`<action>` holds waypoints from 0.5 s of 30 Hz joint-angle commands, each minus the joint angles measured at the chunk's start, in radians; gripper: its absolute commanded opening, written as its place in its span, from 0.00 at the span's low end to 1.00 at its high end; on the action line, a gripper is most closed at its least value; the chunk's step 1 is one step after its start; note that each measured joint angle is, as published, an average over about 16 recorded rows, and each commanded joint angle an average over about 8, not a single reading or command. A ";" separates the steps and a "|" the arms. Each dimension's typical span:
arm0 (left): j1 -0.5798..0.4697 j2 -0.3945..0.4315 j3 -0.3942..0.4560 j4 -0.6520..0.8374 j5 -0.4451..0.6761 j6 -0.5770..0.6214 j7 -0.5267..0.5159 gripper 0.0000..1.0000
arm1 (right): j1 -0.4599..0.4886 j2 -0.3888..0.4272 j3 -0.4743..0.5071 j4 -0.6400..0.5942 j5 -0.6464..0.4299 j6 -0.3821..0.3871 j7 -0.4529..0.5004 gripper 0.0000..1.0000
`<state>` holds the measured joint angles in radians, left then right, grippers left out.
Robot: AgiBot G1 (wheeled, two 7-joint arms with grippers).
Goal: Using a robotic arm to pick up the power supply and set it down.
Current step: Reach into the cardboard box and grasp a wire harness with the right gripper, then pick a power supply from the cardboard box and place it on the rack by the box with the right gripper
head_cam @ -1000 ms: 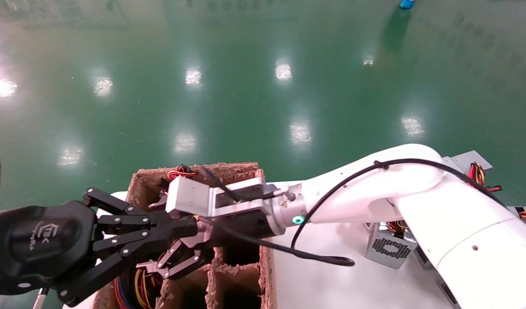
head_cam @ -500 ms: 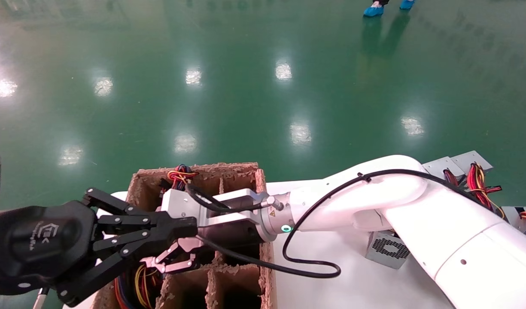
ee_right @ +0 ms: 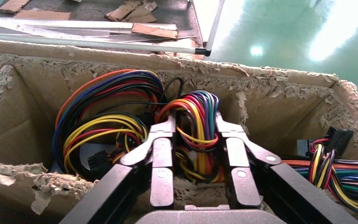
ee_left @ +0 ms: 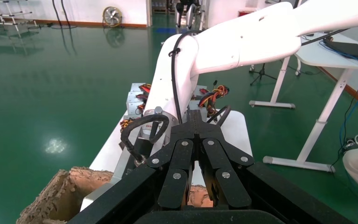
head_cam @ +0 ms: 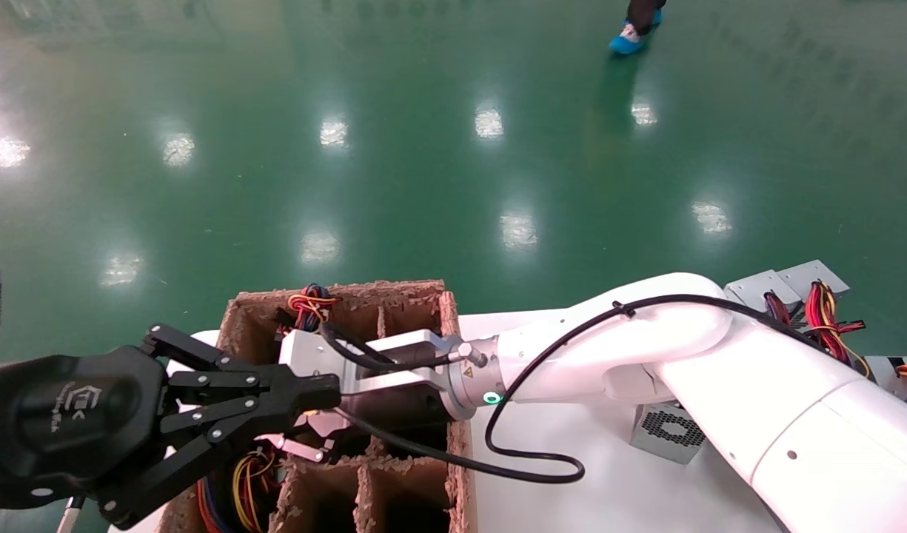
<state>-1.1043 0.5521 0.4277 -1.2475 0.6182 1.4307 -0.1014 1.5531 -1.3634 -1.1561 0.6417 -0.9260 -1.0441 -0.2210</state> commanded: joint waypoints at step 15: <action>0.000 0.000 0.000 0.000 0.000 0.000 0.000 0.00 | 0.024 0.004 -0.053 -0.035 0.116 -0.020 -0.039 0.00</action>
<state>-1.1043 0.5521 0.4278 -1.2475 0.6182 1.4306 -0.1014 1.5772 -1.3587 -1.2062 0.6079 -0.8092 -1.0660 -0.2616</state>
